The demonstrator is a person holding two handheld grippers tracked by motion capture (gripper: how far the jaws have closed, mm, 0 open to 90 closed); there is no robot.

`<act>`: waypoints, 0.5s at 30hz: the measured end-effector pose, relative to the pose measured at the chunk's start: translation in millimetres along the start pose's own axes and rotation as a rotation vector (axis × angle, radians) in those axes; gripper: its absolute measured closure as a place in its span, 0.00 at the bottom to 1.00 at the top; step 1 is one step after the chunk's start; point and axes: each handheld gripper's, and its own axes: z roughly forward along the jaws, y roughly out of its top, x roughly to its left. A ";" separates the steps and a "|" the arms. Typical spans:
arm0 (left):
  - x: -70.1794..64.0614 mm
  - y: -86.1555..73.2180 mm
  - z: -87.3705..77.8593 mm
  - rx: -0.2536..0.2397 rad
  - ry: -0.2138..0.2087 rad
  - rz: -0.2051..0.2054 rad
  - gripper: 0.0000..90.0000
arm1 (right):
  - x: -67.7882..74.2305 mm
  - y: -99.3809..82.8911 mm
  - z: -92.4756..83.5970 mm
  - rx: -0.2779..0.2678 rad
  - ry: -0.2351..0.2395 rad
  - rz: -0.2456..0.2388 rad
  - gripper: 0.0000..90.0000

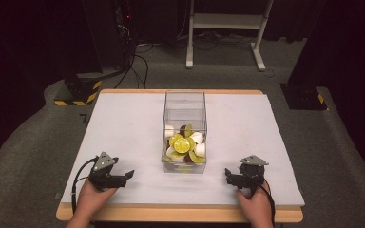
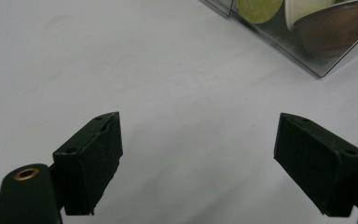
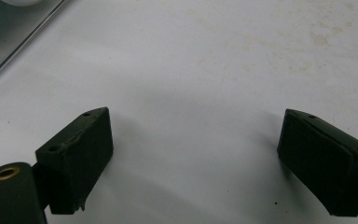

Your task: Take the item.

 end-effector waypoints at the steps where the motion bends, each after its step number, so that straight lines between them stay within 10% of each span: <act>1: -1.2 0.4 -0.1 -0.010 -0.003 -0.008 0.17 | 0.1 0.0 0.0 0.000 0.000 0.001 0.11; 15: -11.7 6.1 -4.9 -0.049 -0.053 0.010 0.18 | 0.1 0.0 0.0 0.001 0.000 0.002 0.11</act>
